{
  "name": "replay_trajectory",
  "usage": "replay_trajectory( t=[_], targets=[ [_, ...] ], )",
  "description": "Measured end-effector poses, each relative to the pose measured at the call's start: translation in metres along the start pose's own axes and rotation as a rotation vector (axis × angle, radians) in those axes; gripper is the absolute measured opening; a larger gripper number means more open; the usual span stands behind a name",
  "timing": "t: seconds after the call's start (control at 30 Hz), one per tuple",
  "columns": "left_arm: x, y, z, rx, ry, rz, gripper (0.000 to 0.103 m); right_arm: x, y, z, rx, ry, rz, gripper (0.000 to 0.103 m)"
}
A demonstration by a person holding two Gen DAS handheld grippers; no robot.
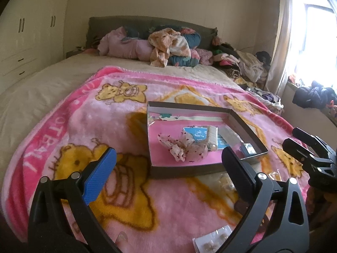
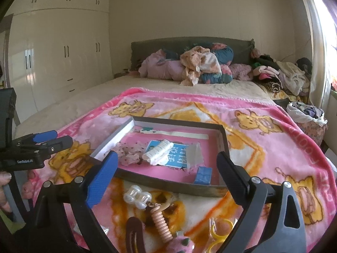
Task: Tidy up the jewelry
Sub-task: 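Withdraw both open grippers from the tray toward the remaining jewelry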
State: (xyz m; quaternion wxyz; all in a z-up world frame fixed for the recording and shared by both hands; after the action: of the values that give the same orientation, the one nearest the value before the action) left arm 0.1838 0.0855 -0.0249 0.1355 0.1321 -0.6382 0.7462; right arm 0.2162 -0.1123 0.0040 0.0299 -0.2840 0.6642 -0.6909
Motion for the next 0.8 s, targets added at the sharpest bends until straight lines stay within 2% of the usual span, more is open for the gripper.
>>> replay_trajectory(
  t=[0.47, 0.8],
  targets=[
    [0.027, 0.008, 0.004, -0.014, 0.012, 0.024, 0.091, 0.025, 0.012, -0.012, 0.008, -0.007, -0.006, 0.093],
    [0.038, 0.021, 0.028, -0.057, 0.059, 0.015, 0.091, 0.053, 0.030, 0.001, -0.004, 0.038, -0.016, 0.093]
  ],
)
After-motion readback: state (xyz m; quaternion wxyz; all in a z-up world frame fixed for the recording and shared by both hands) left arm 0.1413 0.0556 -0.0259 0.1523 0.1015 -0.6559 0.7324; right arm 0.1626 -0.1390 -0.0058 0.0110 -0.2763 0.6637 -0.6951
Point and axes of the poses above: each gripper's, at about its wrist camera, not at the fingertips, and x roughly against the way its jaws point, z to its right, y to its underside, the point moved 4 cm from there along -x, roughly the way its jaws point, and after that the axes turned 10 degrees about z, right-handed, at the moved point
